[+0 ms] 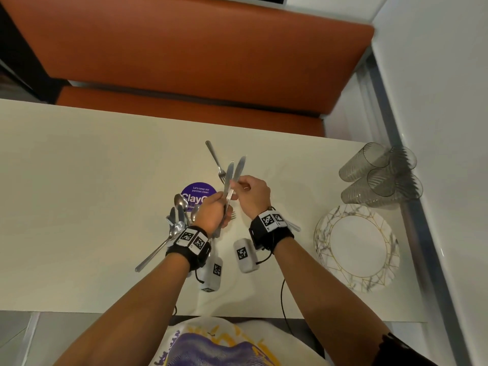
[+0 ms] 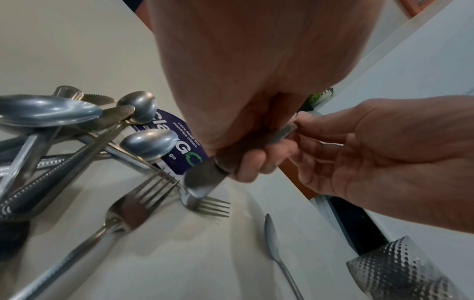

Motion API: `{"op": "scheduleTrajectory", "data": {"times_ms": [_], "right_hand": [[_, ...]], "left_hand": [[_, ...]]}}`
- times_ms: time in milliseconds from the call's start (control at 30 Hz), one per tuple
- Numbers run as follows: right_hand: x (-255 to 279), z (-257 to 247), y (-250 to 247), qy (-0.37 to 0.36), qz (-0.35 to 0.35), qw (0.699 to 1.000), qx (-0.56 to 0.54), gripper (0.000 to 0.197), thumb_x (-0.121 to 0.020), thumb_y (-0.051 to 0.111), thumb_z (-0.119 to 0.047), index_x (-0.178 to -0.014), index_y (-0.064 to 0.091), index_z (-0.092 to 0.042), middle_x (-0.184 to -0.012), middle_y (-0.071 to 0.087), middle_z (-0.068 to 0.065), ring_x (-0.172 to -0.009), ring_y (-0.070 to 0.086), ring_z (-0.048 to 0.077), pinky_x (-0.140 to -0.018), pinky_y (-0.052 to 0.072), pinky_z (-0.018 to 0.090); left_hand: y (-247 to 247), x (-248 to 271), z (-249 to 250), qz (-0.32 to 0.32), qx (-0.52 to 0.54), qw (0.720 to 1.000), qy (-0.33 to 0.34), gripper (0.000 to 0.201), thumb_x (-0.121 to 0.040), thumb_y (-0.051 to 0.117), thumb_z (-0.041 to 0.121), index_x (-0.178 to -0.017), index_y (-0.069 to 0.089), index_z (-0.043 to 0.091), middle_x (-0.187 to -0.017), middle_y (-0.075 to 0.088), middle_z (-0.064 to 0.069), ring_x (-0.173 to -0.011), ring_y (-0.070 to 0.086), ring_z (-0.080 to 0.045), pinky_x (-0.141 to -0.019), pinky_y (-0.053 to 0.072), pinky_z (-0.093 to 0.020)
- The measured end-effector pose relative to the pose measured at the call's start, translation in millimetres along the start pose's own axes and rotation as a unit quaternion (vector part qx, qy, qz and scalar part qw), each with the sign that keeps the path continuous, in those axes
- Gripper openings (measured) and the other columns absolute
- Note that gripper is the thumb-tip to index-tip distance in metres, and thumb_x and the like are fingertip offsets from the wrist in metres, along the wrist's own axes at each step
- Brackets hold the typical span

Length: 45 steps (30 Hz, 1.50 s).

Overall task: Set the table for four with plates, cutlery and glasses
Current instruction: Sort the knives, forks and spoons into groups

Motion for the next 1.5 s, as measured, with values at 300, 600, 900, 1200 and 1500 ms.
{"op": "scheduleTrajectory", "data": {"times_ms": [300,600,900,1200,1500], "right_hand": [[-17,-24,-16,-0.011,0.022,1.0,-0.014,0.018,-0.096,0.066,-0.017,-0.111,0.072,-0.009,-0.081,0.075,0.007,-0.055,0.068,0.011,-0.052,0.055,0.018],[-5,-34,23,-0.013,-0.043,0.999,0.004,0.015,-0.093,0.066,-0.014,-0.107,0.072,-0.011,-0.079,0.076,0.003,-0.056,0.07,0.011,-0.055,0.057,0.021],[13,-71,78,-0.026,-0.044,0.998,-0.032,0.011,-0.094,0.064,-0.016,-0.1,0.073,-0.019,-0.084,0.077,0.002,-0.069,0.074,0.013,-0.074,0.063,0.031],[59,-11,168,-0.001,-0.13,0.965,0.227,0.019,-0.09,0.061,-0.009,-0.101,0.072,-0.02,-0.101,0.07,-0.003,-0.088,0.064,0.012,-0.083,0.057,0.028],[78,15,201,0.038,-0.124,0.938,0.322,0.01,-0.091,0.064,-0.01,-0.094,0.062,-0.02,-0.103,0.056,0.002,-0.085,0.061,0.018,-0.084,0.058,0.038]], "left_hand": [[-11,10,-1,-0.012,0.031,0.999,-0.005,0.033,-0.108,0.04,0.014,-0.112,0.068,-0.003,-0.059,0.048,-0.009,-0.044,0.04,-0.017,-0.05,0.034,-0.031],[-34,17,-6,-0.011,0.047,0.999,-0.009,0.036,-0.106,0.042,0.02,-0.113,0.07,-0.001,-0.06,0.043,-0.003,-0.048,0.032,-0.017,-0.045,0.028,-0.028],[-115,18,-7,0.012,-0.007,1.0,0.023,0.04,-0.102,0.039,0.026,-0.067,0.057,0.015,-0.059,0.044,-0.002,-0.047,0.033,-0.017,-0.045,0.026,-0.029],[-229,26,-35,0.098,-0.089,0.991,-0.028,0.031,-0.098,0.051,0.024,-0.068,0.051,0.018,-0.059,0.047,0.005,-0.048,0.035,-0.012,-0.047,0.029,-0.025],[-257,30,-53,0.072,-0.103,0.991,-0.036,0.029,-0.098,0.054,0.03,-0.072,0.051,0.017,-0.063,0.048,0.003,-0.052,0.039,-0.013,-0.047,0.033,-0.023]]}}
Point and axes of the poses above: each hand's wrist, its own x-axis away from the middle knuckle, its own y-axis out of the palm, z = x × y, the point moved 10 cm from there along -x, towards the middle knuckle
